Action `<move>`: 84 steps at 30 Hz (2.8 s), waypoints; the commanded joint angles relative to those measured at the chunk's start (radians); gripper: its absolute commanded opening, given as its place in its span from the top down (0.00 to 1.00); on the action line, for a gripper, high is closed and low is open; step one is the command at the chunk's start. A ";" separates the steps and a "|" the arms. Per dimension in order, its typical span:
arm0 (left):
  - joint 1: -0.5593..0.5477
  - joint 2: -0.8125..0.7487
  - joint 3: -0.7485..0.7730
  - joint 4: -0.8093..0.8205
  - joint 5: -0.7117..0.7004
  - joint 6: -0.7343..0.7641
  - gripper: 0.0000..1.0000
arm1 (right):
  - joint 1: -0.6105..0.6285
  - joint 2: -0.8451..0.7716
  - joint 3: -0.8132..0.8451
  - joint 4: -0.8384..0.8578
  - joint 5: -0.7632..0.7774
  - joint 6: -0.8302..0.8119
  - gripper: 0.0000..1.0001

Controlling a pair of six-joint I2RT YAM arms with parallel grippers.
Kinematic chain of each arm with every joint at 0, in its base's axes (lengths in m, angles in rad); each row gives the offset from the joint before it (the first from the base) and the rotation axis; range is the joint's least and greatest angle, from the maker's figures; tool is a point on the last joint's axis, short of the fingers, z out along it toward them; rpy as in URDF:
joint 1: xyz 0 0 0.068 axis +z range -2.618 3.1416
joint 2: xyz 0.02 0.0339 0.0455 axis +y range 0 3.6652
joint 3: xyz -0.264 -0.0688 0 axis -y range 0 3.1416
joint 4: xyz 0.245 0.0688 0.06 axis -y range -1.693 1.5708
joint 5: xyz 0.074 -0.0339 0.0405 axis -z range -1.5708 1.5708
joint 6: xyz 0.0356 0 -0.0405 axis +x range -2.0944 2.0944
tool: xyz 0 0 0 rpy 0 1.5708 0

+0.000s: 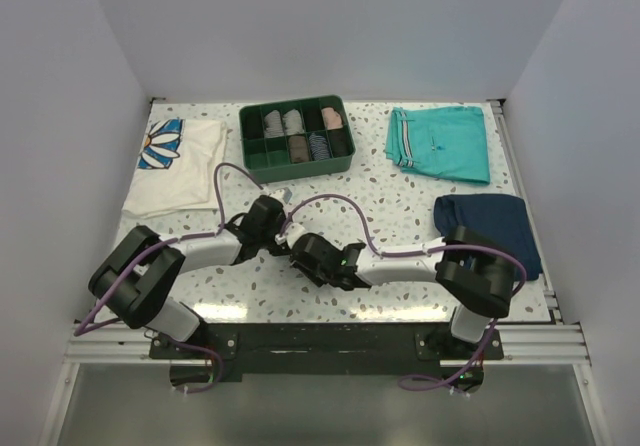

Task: Roll the underwear
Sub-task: Pick up the underwear from the center of the board, then place the underwear in the storage box.

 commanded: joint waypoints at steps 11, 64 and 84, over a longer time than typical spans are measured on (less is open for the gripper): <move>0.059 -0.111 0.029 -0.142 -0.059 0.036 0.43 | -0.026 0.022 -0.131 -0.050 -0.087 0.097 0.98; 0.487 -0.557 0.034 -0.514 -0.081 0.180 0.09 | -0.385 0.526 1.319 -0.631 -0.150 0.145 1.00; 0.487 -0.514 0.023 -0.487 -0.023 0.191 0.00 | -0.400 0.822 1.686 -0.544 0.062 -0.016 0.99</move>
